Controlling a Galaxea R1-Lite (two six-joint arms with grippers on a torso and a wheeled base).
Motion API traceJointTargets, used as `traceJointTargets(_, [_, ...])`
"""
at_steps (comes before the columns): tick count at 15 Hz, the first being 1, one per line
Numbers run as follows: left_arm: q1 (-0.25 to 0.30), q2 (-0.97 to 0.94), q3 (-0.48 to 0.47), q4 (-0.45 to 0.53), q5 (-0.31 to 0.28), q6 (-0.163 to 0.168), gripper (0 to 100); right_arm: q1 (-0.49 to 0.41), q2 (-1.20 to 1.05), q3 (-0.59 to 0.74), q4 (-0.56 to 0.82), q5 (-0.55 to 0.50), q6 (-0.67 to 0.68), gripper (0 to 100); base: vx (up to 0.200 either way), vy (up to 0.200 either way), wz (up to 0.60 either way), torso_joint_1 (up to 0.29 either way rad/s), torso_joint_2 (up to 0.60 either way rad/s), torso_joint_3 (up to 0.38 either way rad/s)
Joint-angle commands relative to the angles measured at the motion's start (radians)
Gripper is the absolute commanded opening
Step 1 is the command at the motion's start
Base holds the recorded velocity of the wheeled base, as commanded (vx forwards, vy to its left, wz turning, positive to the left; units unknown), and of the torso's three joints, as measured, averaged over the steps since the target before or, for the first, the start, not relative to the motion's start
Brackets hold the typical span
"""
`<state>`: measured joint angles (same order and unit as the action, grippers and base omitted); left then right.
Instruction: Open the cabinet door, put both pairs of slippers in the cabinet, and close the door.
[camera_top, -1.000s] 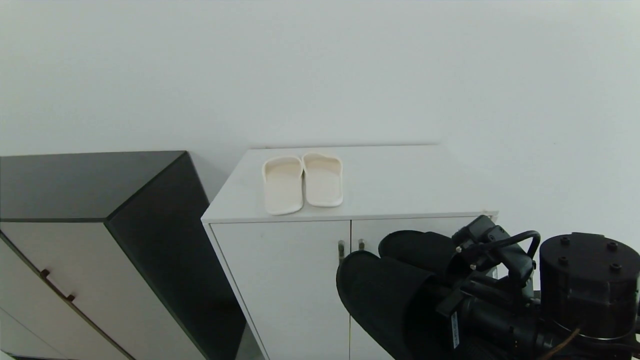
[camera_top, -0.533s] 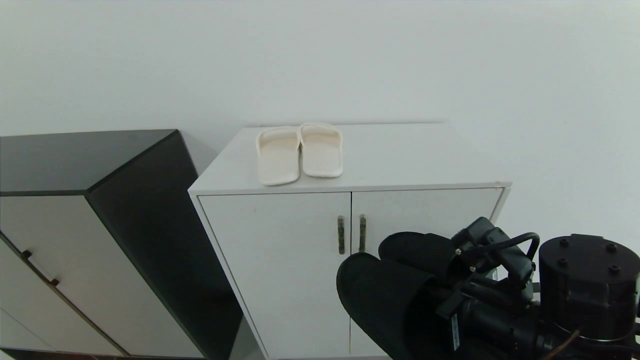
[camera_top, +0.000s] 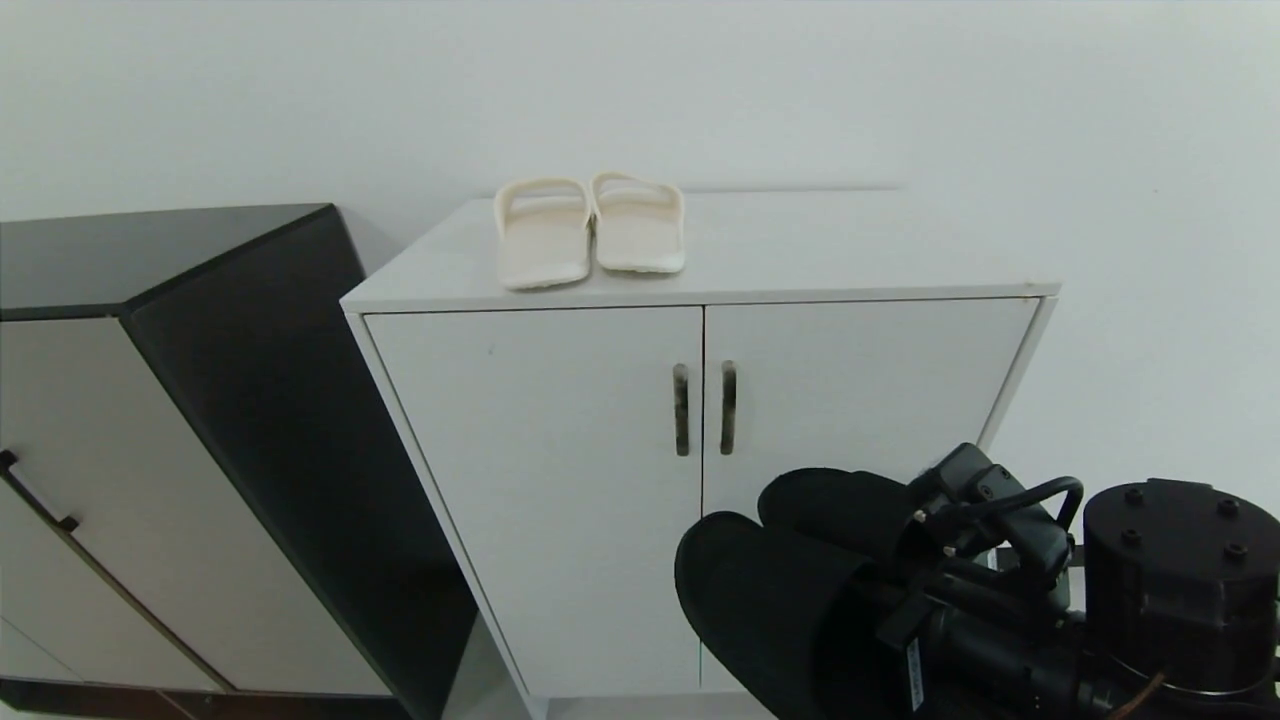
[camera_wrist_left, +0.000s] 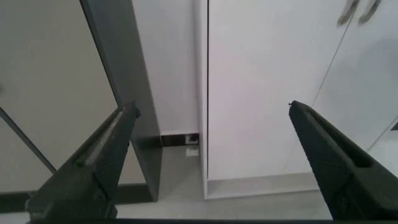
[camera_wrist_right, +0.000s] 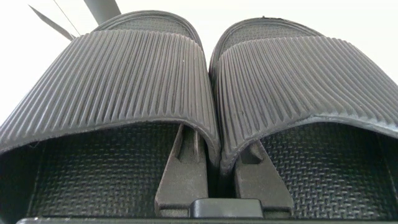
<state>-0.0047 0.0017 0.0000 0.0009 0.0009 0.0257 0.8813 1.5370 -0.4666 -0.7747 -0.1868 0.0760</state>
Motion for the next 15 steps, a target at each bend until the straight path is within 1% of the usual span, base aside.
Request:
traceJointTargets(1, [0.000, 0.000, 0.000, 0.001, 0.005, -0.004, 100, 0.001, 0.000, 0.005, -0.003, 0.001, 0.001, 0, 0.000, 0.000, 0.00, -0.144, 0.46, 0.325])
traceJointTargets(3, [0.000, 0.003, 0.000, 0.002, 0.004, -0.046, 100, 0.001, 0.006, 0.008, -0.012, 0.017, 0.001, 0, 0.000, 0.000, 0.00, -0.122, 0.47, 0.334])
traceJointTargets(4, [0.000, 0.004, 0.000, 0.002, 0.001, -0.044, 100, -0.001, 0.012, 0.014, -0.014, 0.030, 0.002, 0, 0.000, 0.000, 0.00, -0.100, 0.46, 0.354])
traceJointTargets(6, [0.000, 0.000, 0.000, 0.001, -0.004, -0.020, 100, -0.001, 0.020, 0.020, -0.020, 0.033, 0.001, 0, 0.000, 0.000, 0.00, -0.095, 0.46, 0.359])
traceJointTargets(9, [0.000, 0.000, -0.011, -0.005, -0.002, -0.017, 100, -0.001, 0.017, 0.034, -0.021, 0.032, 0.001, 0, 0.000, 0.000, 0.00, -0.049, 0.45, 0.378])
traceJointTargets(10, [-0.008, 0.061, -0.127, -0.002, -0.010, -0.049, 100, -0.001, 0.017, 0.036, -0.023, 0.033, 0.001, 0, 0.000, 0.000, 0.00, -0.036, 0.43, 0.413])
traceJointTargets(11, [-0.015, 0.166, -0.221, -0.004, -0.021, -0.124, 100, -0.001, 0.017, 0.036, -0.031, 0.032, 0.001, 0, 0.000, 0.000, 0.00, -0.007, 0.36, 0.330])
traceJointTargets(12, [-0.017, 0.265, -0.270, -0.010, -0.058, -0.130, 100, -0.001, 0.018, 0.034, -0.040, 0.032, 0.001, 0, 0.000, 0.000, 0.00, -0.012, 0.20, 0.198])
traceJointTargets(13, [-0.018, 0.368, -0.291, -0.022, -0.153, -0.124, 100, -0.001, 0.018, 0.042, -0.043, 0.032, 0.001, 0, 0.000, 0.000, 0.00, -0.002, 0.11, 0.100])
traceJointTargets(14, [-0.020, 0.422, -0.293, -0.035, -0.217, -0.124, 100, -0.001, 0.017, 0.048, -0.043, 0.033, 0.001, 0, 0.000, 0.000, 0.00, 0.007, 0.07, 0.041])
traceJointTargets(15, [-0.020, 0.554, -0.299, -0.093, -0.390, -0.118, 100, 0.001, 0.018, 0.054, -0.043, 0.032, 0.001, 0, 0.000, 0.000, 0.00, 0.000, 0.00, 0.000])
